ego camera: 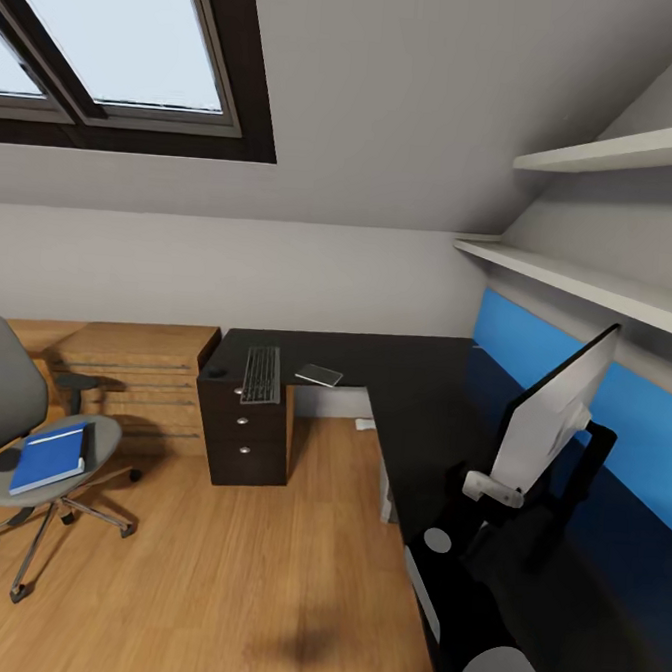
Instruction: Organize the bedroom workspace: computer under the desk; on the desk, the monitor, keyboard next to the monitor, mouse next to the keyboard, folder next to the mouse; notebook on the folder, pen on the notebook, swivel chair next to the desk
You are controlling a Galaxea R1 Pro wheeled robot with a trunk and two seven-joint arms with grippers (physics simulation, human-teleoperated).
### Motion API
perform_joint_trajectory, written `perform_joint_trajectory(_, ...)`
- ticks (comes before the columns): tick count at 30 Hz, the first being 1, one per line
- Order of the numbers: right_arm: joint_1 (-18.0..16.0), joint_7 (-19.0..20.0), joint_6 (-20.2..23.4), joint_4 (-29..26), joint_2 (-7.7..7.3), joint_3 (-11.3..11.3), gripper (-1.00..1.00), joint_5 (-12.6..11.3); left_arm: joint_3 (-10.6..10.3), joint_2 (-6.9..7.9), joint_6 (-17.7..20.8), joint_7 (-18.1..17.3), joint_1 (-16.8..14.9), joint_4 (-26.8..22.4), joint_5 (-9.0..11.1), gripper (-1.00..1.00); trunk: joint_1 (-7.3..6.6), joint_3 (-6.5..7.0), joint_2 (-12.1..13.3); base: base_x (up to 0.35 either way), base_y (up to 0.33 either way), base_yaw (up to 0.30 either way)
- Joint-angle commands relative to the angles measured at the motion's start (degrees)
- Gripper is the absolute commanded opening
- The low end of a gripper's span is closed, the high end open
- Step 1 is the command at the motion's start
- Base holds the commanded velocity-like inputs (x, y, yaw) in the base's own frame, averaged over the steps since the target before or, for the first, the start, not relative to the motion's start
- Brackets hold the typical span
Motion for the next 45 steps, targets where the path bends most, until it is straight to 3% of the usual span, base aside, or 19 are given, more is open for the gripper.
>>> perform_joint_trajectory(1, -0.05, -0.2, -0.25, 0.06, -0.01, 0.01, 1.0, 0.09, -0.39, 0.05, -0.17, 0.24, -0.02, -0.03, 0.48, 1.0, 0.02, -0.09, -0.07, 0.019, 0.006, 0.0)
perform_joint_trajectory(13, -0.05, 0.39, 0.09, 0.14, -3.21, -0.81, 1.0, -0.25, -0.39, 0.05, -0.17, 0.24, -0.02, 0.0, 0.48, 1.0, 0.02, -0.09, -0.07, 0.002, 0.001, 0.0)
perform_joint_trajectory(27, -0.07, 0.5, 0.11, 0.14, -3.42, -0.93, 1.0, -0.26, -0.39, 0.05, -0.17, 0.24, -0.02, -0.02, 0.48, 1.0, 0.02, -0.09, -0.07, -0.011, -0.013, 0.0)
perform_joint_trajectory(45, -0.08, 0.41, 0.11, 0.15, -3.42, -0.94, 1.0, -0.26, -0.39, 0.12, -0.17, 0.24, -0.02, -0.01, 0.48, 1.0, 0.02, -0.09, -0.07, -0.148, -0.268, 0.0)
